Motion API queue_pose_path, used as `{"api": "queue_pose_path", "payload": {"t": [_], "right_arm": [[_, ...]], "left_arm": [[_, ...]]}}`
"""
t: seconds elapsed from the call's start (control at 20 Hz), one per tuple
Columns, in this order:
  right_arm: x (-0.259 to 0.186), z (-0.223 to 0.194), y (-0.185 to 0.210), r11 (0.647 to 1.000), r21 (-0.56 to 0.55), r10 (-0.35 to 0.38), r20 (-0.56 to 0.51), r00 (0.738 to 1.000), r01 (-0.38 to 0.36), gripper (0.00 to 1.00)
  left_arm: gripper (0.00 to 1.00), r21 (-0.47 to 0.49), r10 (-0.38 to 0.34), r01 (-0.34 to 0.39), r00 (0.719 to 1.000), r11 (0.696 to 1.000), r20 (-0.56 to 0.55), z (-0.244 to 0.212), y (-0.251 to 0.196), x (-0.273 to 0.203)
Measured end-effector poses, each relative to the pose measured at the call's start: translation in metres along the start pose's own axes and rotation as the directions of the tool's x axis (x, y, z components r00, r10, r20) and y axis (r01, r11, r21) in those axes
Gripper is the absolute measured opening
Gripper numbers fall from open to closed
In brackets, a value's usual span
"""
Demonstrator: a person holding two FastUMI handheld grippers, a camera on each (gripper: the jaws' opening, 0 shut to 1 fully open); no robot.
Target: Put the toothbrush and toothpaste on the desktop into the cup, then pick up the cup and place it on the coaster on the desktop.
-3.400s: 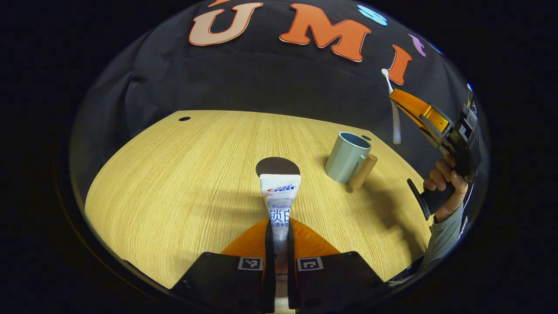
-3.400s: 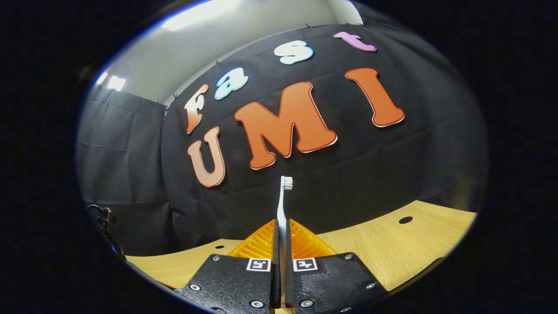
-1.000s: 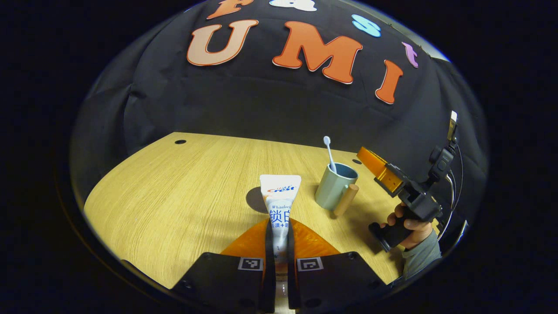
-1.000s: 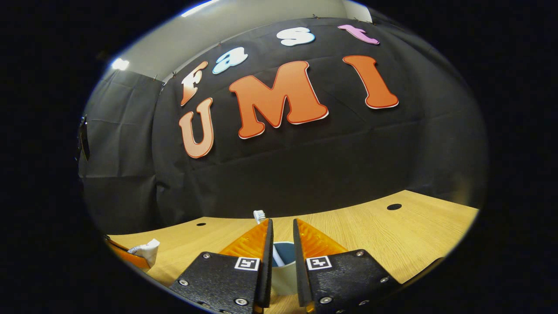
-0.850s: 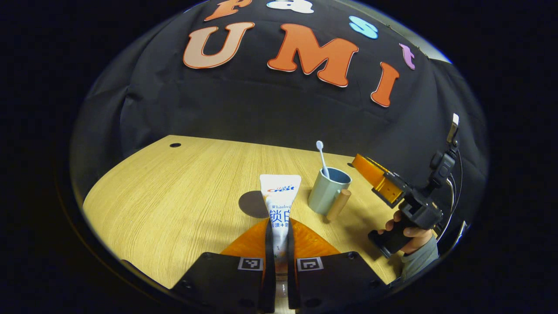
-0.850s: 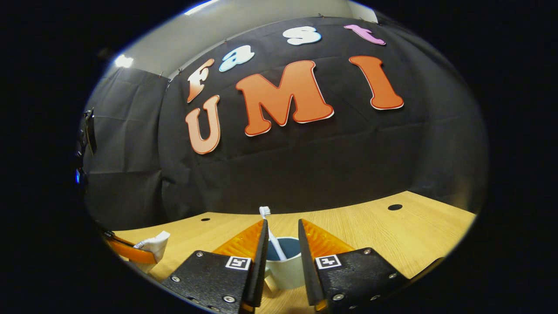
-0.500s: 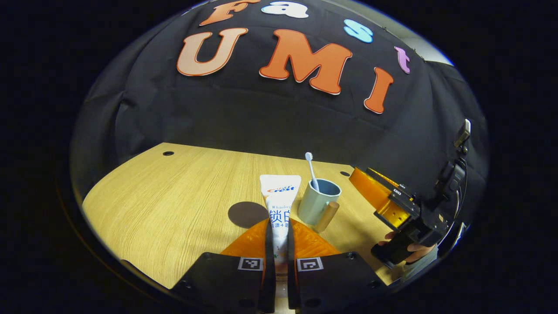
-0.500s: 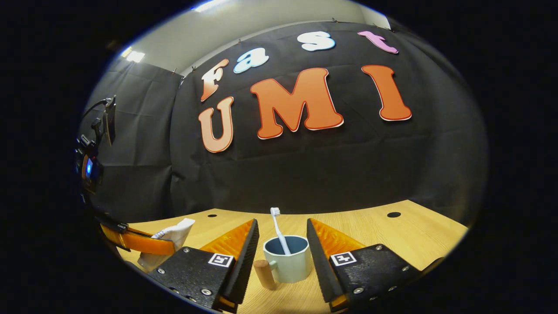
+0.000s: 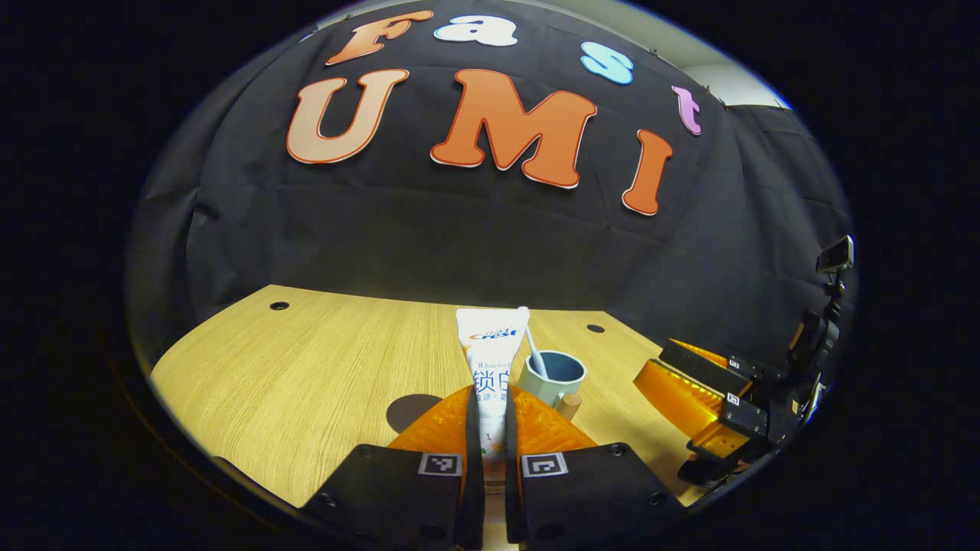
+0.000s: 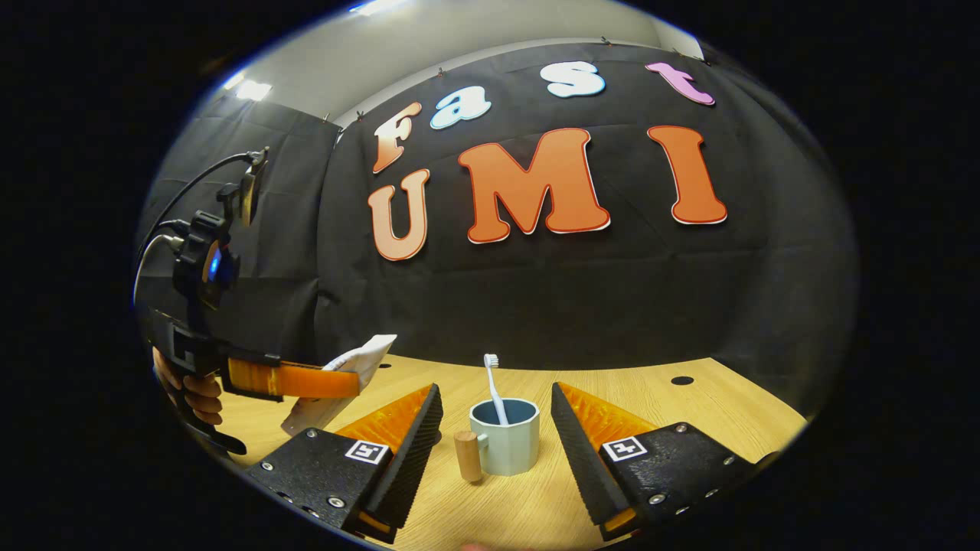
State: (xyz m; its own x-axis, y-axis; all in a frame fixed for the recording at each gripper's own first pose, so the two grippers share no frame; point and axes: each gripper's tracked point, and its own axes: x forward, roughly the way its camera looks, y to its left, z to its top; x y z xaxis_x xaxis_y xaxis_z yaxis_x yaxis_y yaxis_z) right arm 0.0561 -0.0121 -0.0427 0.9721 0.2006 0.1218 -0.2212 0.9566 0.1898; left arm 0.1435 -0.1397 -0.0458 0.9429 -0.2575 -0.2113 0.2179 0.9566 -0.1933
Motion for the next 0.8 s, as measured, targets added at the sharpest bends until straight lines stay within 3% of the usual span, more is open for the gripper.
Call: {"api": "queue_pose_path", "payload": {"t": [0.35,0.8], "right_arm": [[-0.023,0.010,-0.012,1.000,-0.004,-0.029,0.008,1.000,0.029,0.88],[-0.035,0.005,-0.038,0.998,-0.005,-0.066,0.005,0.998,0.066,0.89]], "left_arm": [[0.14,-0.014,-0.088,0.089,0.995,0.996,0.048,0.015,-0.025,0.028],[0.14,-0.021,-0.149,0.152,0.983,0.988,0.104,0.028,-0.042,0.074]]}}
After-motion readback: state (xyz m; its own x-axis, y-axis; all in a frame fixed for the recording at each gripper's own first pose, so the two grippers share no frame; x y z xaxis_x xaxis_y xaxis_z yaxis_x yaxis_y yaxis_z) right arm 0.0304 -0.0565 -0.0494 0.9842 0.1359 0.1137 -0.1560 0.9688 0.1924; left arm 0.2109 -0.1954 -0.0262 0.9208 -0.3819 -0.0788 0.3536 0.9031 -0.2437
